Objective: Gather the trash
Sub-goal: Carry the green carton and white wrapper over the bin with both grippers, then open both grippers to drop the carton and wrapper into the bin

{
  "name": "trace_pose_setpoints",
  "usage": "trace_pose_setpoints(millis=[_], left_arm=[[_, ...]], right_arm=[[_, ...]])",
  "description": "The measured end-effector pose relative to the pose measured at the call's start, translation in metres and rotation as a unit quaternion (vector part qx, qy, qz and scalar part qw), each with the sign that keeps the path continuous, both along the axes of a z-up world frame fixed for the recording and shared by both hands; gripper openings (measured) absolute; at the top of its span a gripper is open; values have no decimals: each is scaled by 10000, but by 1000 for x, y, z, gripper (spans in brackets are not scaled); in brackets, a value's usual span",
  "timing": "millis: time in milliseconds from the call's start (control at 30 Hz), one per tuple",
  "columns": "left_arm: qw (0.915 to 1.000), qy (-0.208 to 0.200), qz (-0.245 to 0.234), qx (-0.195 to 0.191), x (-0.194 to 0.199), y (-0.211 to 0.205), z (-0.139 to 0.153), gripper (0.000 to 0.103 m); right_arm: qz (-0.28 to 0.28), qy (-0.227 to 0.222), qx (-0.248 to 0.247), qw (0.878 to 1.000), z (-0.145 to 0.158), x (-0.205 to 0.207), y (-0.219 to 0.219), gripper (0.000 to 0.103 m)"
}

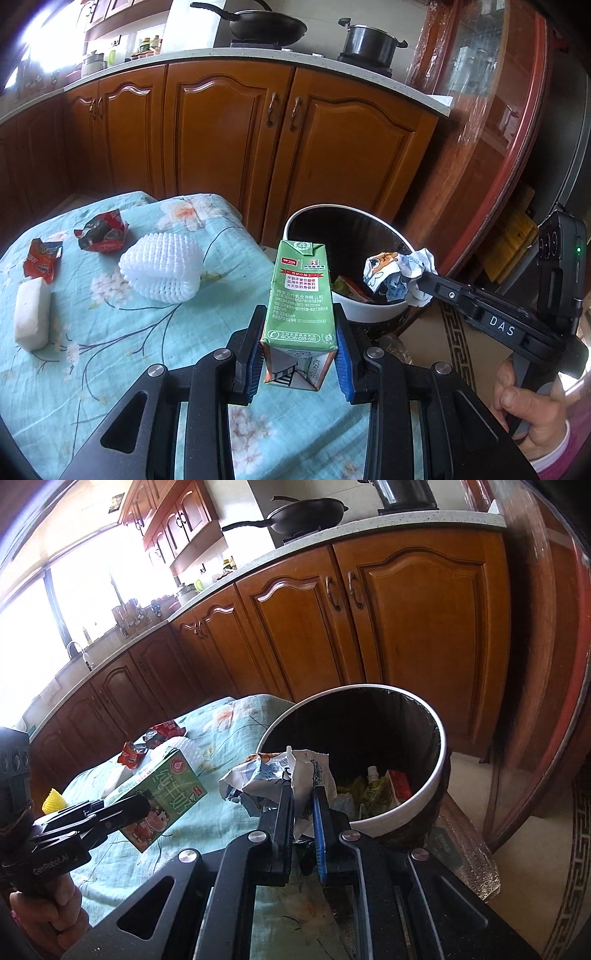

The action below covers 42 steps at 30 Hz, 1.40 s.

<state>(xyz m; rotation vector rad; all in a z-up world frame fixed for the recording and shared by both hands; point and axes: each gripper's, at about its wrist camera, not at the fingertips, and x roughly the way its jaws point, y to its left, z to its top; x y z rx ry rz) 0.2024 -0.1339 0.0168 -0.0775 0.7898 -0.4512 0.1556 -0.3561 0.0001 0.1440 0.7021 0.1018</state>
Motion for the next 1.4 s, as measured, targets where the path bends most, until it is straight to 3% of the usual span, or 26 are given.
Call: trace_pose_setpoints(millis=[533, 1233, 1400], left_arm=[[9989, -150, -383, 229, 44, -49, 3, 31], [9977, 312, -514, 308, 114, -90, -23, 32], [9973, 436, -517, 289, 123, -95, -29, 36]], right_arm=[[-265, 74, -3, 9996, -1, 21, -35, 10], [-280, 390, -244, 9986, -9, 61, -48, 10], [-357, 483, -66, 9982, -13, 66, -56, 27]])
